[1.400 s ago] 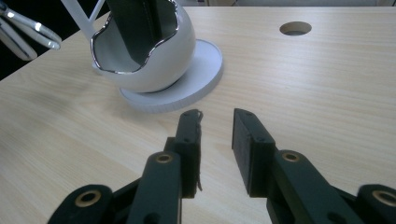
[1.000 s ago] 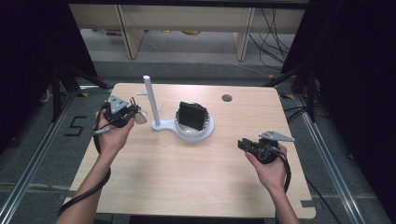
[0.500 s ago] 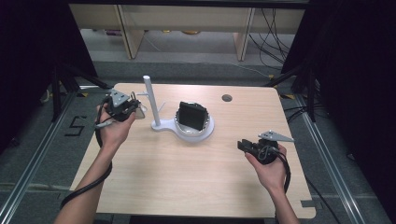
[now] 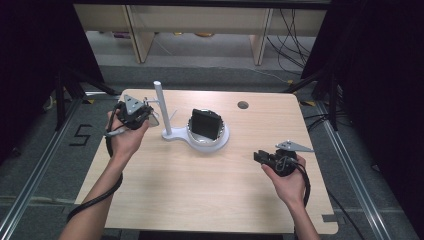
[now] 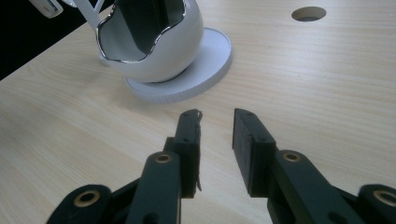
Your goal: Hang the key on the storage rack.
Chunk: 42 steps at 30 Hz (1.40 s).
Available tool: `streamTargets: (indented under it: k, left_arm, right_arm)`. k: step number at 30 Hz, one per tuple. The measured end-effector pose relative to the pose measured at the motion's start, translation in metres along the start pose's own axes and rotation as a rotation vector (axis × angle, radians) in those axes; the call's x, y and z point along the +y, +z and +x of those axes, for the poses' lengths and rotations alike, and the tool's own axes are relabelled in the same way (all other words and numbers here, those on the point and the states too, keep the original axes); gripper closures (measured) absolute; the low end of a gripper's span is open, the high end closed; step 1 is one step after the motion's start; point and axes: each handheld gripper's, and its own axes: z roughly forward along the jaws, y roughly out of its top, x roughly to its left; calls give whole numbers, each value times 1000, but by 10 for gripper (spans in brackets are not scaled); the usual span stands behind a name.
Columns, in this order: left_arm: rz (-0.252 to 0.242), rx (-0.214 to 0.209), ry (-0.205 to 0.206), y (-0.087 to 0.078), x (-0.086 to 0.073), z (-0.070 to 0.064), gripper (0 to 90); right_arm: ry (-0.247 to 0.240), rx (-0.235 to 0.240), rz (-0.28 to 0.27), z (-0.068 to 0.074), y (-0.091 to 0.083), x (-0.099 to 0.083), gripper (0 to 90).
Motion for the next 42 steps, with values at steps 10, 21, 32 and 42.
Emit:
streamTargets:
  k: [10, 21, 32, 42]
  left_arm:
    - [-3, 36, 86, -1, 1, -5, 836]
    - [-9, 60, 113, -4, 0, -8, 828]
    - [-20, 123, 213, -6, 2, -17, 801]
    - [-17, 185, 353, -7, 3, -23, 790]
  right_arm:
    - [0, -10, -2, 0, 2, -1, 723]
    - [-26, -10, 6, -4, 3, -1, 723]
    - [11, -1, 20, -1, 2, -1, 723]
    - [-26, -16, 25, -5, 3, -1, 723]
